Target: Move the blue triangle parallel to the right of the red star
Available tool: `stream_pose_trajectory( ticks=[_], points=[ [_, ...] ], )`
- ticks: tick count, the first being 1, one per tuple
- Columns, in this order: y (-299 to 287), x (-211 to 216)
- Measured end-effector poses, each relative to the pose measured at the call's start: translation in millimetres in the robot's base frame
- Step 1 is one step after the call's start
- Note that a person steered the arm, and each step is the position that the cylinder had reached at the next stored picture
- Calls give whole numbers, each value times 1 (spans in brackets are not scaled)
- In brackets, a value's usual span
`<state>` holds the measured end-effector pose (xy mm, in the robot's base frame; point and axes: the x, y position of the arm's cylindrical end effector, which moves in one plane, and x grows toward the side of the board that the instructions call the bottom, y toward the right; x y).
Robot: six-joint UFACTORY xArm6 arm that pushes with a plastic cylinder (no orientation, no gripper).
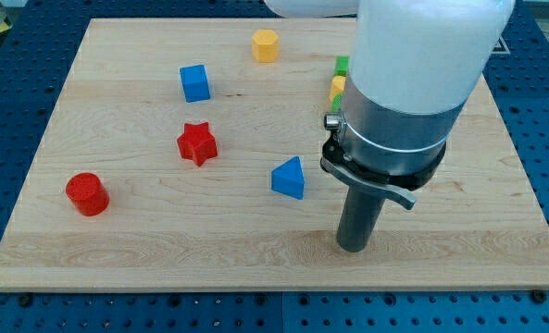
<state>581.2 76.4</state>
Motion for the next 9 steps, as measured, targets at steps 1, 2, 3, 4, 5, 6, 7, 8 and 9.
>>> stream_pose_trajectory(
  ticks=[1,2,3,4,5,6,7,8,9],
  points=[
    [0,0],
    [-11,0],
    [-30,0],
    [-43,0],
    [-51,-11],
    [-53,-19],
    [-59,-25],
    [-69,-31],
    [-69,-49]
  ],
)
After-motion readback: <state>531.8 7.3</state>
